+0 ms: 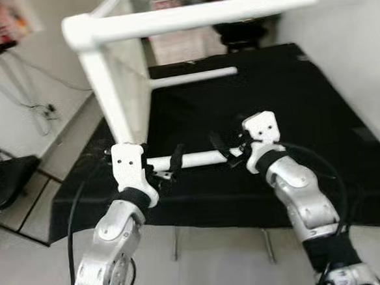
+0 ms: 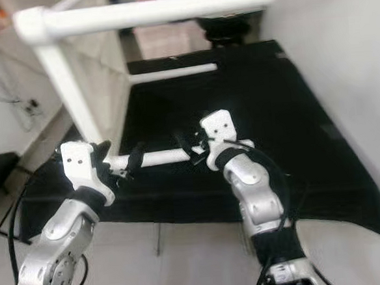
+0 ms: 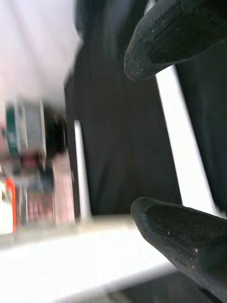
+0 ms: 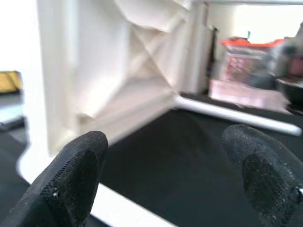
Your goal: Building children table
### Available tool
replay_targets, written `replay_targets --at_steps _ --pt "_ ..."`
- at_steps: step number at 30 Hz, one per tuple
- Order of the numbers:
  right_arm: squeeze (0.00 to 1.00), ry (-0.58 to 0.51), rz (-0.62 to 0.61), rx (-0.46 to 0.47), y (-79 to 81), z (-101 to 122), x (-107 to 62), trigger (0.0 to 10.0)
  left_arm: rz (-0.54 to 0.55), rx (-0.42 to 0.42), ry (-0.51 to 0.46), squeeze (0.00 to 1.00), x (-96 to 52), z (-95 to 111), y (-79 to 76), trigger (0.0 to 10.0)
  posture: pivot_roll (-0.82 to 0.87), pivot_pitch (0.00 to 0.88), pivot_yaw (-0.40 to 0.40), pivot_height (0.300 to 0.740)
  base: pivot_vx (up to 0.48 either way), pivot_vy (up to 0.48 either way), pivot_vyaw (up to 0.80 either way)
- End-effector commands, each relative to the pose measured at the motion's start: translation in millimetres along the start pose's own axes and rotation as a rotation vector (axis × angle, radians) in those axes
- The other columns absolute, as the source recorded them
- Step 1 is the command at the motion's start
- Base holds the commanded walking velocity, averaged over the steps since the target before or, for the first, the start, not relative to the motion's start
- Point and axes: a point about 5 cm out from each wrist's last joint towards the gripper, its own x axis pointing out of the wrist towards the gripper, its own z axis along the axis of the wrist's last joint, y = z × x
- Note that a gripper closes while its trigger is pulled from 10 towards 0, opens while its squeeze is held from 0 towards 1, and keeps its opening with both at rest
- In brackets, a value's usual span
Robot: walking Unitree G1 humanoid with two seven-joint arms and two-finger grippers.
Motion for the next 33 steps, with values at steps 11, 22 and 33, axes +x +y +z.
replay_targets --at_steps 11,22,33 --pt "0.00 0.064 -0.069 -0.081 -18.7 -7 -8.8 10.0 -0.031 0.013 0.009 0.00 17.5 -3 6.3 10.0 -0.08 0.029 0.119 0.740 0.000 0.000 0.00" --pt "0.00 0.112 -0.219 -0.086 -45.8 -9 -13.9 10.0 -0.134 -0.047 -0.015 0.00 24.2 0 -14.4 10.0 -0.08 0.034 0.120 0.740 0.308 0.000 0.16" --pt "0.00 0.065 -0.178 -0.047 -39.4 0 -9.7 10.0 -0.219 -0.114 -0.002 0.00 25.1 -3 -24.8 10.0 -0.08 0.038 0.117 0.740 0.141 0.000 0.00"
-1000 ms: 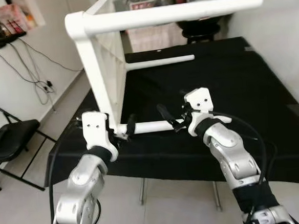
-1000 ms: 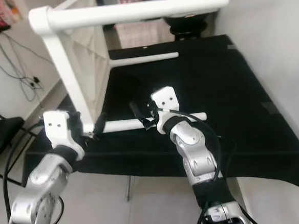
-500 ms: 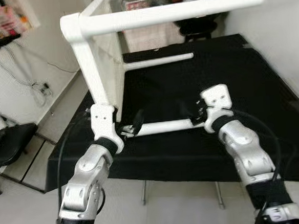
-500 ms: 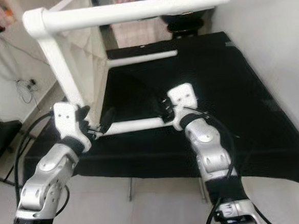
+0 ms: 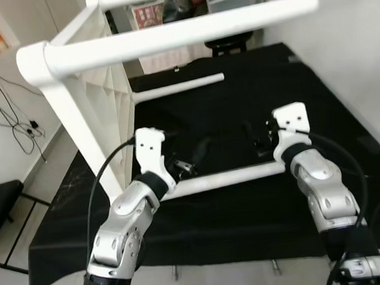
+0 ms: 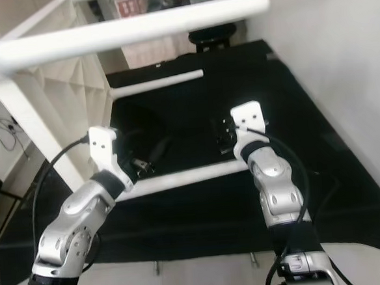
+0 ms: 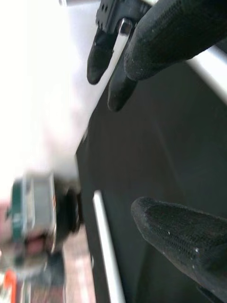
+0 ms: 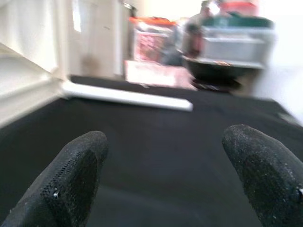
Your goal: Building children table
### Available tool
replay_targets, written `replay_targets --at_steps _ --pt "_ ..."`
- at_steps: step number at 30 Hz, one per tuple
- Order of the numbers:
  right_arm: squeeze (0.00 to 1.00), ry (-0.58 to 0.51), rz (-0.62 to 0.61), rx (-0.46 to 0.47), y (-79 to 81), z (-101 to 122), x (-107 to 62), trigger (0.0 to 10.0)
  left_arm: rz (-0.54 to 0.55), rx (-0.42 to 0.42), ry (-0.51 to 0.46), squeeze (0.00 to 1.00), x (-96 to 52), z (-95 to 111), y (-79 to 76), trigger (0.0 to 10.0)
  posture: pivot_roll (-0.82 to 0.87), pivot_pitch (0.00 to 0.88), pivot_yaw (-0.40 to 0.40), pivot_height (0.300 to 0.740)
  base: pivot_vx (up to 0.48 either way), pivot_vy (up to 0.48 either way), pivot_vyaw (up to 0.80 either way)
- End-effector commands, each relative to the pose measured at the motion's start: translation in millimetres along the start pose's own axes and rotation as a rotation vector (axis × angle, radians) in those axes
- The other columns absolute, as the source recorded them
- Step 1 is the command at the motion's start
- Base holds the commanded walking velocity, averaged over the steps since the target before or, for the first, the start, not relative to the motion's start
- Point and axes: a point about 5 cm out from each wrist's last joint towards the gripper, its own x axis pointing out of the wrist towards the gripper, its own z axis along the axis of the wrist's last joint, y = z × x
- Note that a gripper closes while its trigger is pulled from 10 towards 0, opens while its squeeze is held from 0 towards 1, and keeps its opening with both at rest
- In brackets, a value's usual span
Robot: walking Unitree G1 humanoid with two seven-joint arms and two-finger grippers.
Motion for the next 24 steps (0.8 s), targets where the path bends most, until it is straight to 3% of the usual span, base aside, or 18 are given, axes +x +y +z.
replay_targets --at_steps 1,3,5,8,9,10,11,12,13,16,17,19,22,23,24 --pt "0.00 -0.009 0.054 0.009 12.1 2 0.9 10.0 0.013 -0.009 0.033 0.00 -3.7 -5 5.2 10.0 -0.08 0.038 0.117 0.740 0.000 0.000 0.00" --pt "0.00 -0.019 0.070 -0.010 9.8 5 1.0 10.0 0.011 -0.004 0.047 0.00 -4.5 -7 4.2 10.0 -0.08 0.042 0.117 0.740 0.000 0.000 0.00" --pt "0.00 -0.087 0.193 -0.099 5.4 18 -4.9 10.0 0.085 0.005 0.094 0.00 -9.4 -15 5.2 10.0 -0.08 0.049 0.119 0.740 0.000 0.000 0.00" --pt "0.00 -0.112 0.240 -0.136 3.8 22 -8.2 10.0 0.123 0.005 0.112 0.00 -11.7 -18 6.0 10.0 -0.08 0.049 0.119 0.740 0.000 0.000 0.00" --pt "0.00 -0.121 0.282 -0.211 -3.1 26 -13.8 10.0 0.193 -0.033 0.145 0.00 -16.7 -26 5.4 10.0 -0.08 0.054 0.119 0.740 0.000 0.000 0.00" --pt "0.00 -0.121 0.282 -0.211 -3.1 26 -13.8 10.0 0.193 -0.033 0.145 0.00 -16.7 -26 5.4 10.0 -0.08 0.054 0.119 0.740 0.000 0.000 0.00" --pt "0.00 -0.115 0.281 -0.332 -15.3 29 -20.1 10.0 0.242 -0.068 0.188 0.00 -24.2 -37 -0.1 10.0 -0.08 0.058 0.118 0.740 0.000 0.000 0.00" --pt "0.00 -0.115 0.281 -0.332 -15.3 29 -20.1 10.0 0.242 -0.068 0.188 0.00 -24.2 -37 -0.1 10.0 -0.08 0.058 0.118 0.740 0.000 0.000 0.00" --pt "0.00 -0.122 0.246 -0.413 -27.5 36 -26.6 10.0 0.273 -0.096 0.238 0.00 -32.8 -48 -6.5 10.0 -0.09 0.061 0.119 0.740 0.000 0.000 0.00" --pt "0.00 -0.156 0.205 -0.484 -35.7 46 -35.5 10.0 0.330 -0.121 0.254 0.00 -42.3 -55 -7.7 10.0 -0.10 0.065 0.121 0.740 0.000 0.000 0.00" --pt "0.00 -0.212 0.169 -0.584 -37.3 58 -46.7 10.0 0.388 -0.122 0.239 0.00 -51.1 -55 -1.9 10.0 -0.11 0.068 0.129 0.740 0.000 0.000 0.00" --pt "0.00 -0.304 0.098 -0.686 -35.8 75 -62.8 10.0 0.481 -0.151 0.189 0.00 -62.6 -49 12.3 10.0 -0.11 0.071 0.138 0.740 0.000 0.000 0.00" --pt "0.00 -0.304 0.098 -0.686 -35.8 75 -62.8 10.0 0.481 -0.151 0.189 0.00 -62.6 -49 12.3 10.0 -0.11 0.071 0.138 0.740 0.000 0.000 0.00" --pt "0.00 -0.339 0.048 -0.754 -37.7 83 -68.7 10.0 0.500 -0.152 0.175 0.00 -67.2 -46 17.2 10.0 -0.12 0.072 0.146 0.740 0.000 0.000 0.00" --pt "0.00 -0.339 0.048 -0.754 -37.7 83 -68.7 10.0 0.500 -0.152 0.175 0.00 -67.2 -46 17.2 10.0 -0.12 0.072 0.146 0.740 0.000 0.000 0.00"
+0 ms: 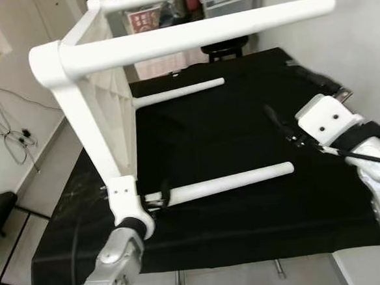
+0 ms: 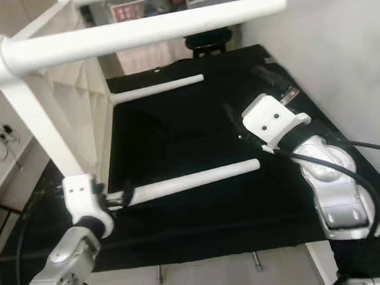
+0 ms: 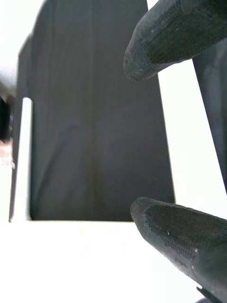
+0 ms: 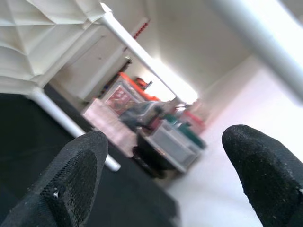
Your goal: Building children table
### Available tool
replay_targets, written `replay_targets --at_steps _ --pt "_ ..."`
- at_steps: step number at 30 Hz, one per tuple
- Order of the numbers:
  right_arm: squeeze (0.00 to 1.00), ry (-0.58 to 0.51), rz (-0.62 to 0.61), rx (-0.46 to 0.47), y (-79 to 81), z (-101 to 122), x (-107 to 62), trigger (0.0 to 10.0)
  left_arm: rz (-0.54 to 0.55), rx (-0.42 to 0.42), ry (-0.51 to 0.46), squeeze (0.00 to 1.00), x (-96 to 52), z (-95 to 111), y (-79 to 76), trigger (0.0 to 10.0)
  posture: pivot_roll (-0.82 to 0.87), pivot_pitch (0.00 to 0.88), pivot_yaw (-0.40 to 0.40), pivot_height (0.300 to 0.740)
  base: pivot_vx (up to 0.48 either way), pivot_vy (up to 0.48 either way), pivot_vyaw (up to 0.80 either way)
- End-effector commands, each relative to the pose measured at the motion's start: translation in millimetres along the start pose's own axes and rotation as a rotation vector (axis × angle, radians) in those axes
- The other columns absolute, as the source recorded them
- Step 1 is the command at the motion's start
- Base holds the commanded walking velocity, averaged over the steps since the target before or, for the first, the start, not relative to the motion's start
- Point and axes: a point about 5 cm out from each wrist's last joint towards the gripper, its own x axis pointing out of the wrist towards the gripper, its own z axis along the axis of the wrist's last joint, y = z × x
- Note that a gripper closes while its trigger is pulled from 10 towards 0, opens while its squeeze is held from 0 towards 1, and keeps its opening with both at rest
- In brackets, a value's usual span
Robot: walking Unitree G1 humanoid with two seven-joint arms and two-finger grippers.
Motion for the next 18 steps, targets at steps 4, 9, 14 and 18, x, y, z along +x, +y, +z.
replay_targets --at_steps 4,9,14,18 --pt "0.00 -0.053 -0.195 -0.269 -38.5 24 -1.1 10.0 -0.008 -0.086 -0.065 0.00 -1.0 11 10.9 10.0 -0.14 0.064 0.166 0.740 0.000 0.000 0.00" --pt "0.00 -0.166 -0.204 -0.383 -58.2 47 20.8 10.0 0.058 -0.142 -0.113 0.00 1.8 20 21.3 10.0 -0.14 0.058 0.159 0.740 0.000 0.000 0.00" --pt "0.00 -0.243 -0.115 -0.401 -51.6 59 41.9 10.0 0.125 -0.168 -0.109 0.00 -3.1 16 28.7 10.0 -0.14 0.058 0.141 0.740 0.000 0.000 0.00" --pt "0.00 -0.254 -0.112 -0.396 -50.6 60 46.1 10.0 0.133 -0.178 -0.108 0.00 -3.9 15 29.6 10.0 -0.14 0.058 0.141 0.740 0.000 0.000 0.00"
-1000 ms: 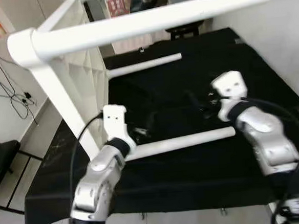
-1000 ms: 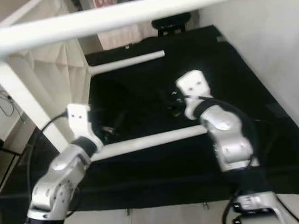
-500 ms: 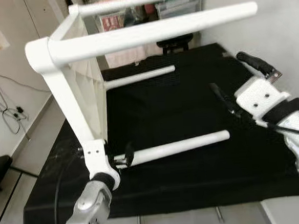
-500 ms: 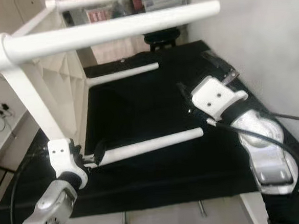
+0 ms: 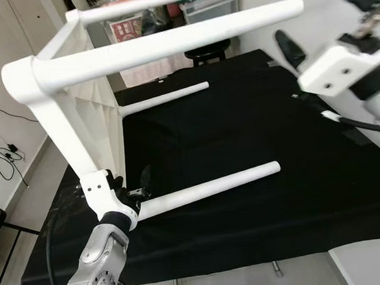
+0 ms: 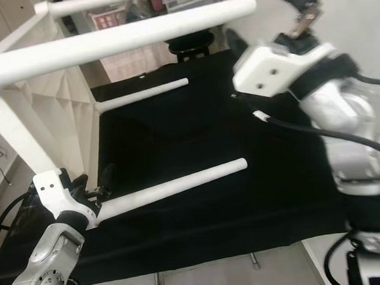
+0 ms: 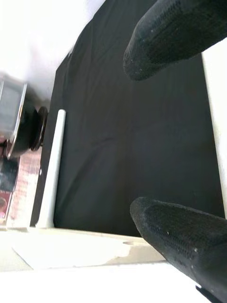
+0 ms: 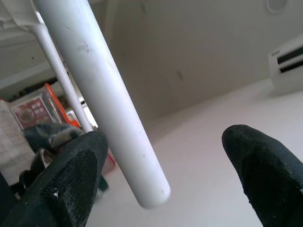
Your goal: Building children table
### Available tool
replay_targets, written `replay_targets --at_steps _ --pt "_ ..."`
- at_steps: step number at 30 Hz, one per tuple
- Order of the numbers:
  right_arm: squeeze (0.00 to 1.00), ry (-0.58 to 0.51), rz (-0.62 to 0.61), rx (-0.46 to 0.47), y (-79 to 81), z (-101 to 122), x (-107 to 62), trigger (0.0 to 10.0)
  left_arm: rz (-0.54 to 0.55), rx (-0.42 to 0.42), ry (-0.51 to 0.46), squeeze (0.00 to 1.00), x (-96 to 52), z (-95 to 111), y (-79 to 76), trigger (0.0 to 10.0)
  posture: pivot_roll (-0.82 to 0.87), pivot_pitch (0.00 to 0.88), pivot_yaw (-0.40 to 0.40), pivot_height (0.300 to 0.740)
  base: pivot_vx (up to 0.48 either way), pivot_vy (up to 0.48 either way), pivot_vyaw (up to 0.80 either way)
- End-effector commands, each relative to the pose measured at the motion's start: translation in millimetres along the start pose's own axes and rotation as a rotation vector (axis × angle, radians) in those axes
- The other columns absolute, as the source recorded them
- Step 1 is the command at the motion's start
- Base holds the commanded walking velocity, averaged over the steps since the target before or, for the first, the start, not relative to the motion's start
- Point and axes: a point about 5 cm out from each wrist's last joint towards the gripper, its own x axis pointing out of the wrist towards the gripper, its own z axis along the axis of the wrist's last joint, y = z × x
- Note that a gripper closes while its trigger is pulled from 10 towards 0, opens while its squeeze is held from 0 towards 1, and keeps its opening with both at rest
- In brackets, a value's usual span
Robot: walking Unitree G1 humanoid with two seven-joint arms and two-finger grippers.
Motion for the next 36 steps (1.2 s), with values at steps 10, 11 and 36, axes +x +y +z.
replay_targets --at_steps 10,11,36 --pt "0.00 -0.117 0.148 -0.020 22.3 9 36.1 10.0 0.127 -0.135 0.000 0.00 -8.5 -6 16.4 10.0 -0.13 0.064 0.106 0.740 0.000 0.000 0.00" --pt "0.00 -0.127 0.150 -0.018 23.5 11 40.2 10.0 0.134 -0.140 0.005 0.00 -8.8 -7 17.5 10.0 -0.13 0.066 0.105 0.740 0.000 0.000 0.00" --pt "0.00 -0.153 0.107 0.021 21.2 24 55.2 0.0 0.084 -0.173 0.031 0.00 8.7 -5 13.2 10.0 -0.15 0.079 0.092 0.740 0.000 0.000 0.00"
